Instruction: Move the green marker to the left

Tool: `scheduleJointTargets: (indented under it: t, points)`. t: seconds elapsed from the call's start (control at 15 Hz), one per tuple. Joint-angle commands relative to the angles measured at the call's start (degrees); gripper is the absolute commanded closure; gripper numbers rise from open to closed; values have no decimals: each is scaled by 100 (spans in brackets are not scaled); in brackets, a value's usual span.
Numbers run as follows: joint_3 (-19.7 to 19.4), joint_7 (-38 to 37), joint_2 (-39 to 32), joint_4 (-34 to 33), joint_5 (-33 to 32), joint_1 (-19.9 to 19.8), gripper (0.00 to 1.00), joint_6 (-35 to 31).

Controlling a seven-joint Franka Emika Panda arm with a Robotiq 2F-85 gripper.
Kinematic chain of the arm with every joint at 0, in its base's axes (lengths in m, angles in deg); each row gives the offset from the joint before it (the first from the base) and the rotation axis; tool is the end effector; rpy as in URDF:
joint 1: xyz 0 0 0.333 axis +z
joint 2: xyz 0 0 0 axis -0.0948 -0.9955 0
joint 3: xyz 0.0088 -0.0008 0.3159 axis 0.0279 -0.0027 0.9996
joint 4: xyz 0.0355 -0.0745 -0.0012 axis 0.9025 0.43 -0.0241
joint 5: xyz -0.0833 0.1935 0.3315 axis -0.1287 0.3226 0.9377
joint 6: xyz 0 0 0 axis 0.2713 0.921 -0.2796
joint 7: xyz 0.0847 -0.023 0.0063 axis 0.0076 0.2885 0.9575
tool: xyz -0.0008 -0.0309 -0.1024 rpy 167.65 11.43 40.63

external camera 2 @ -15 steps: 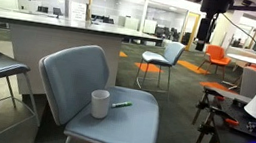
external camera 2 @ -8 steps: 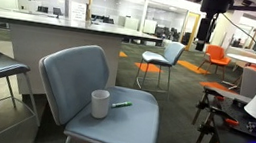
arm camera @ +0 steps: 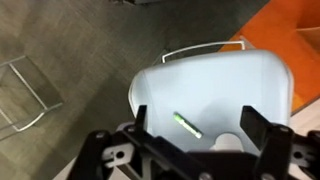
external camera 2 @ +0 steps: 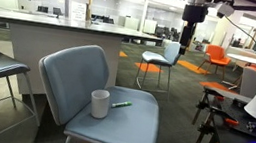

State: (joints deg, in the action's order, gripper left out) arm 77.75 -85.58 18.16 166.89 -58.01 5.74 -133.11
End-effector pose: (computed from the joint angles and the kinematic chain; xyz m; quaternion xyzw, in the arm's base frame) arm 0.3990 0.1286 0.3620 0.9927 -0.0415 -0.0020 0.1131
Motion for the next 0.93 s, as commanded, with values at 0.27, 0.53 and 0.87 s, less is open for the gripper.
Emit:
scheduleJointTargets:
  t: [0.27,0.53,0.87]
  points:
    - [-1108,1975,-2878,-1098,-1353,104,0,-2114]
    - [-1405,3217,-4227,-2081,-1454,187,0,-2655]
    - [-1349,4464,-5544,-3124,-1326,100,0,-2993]
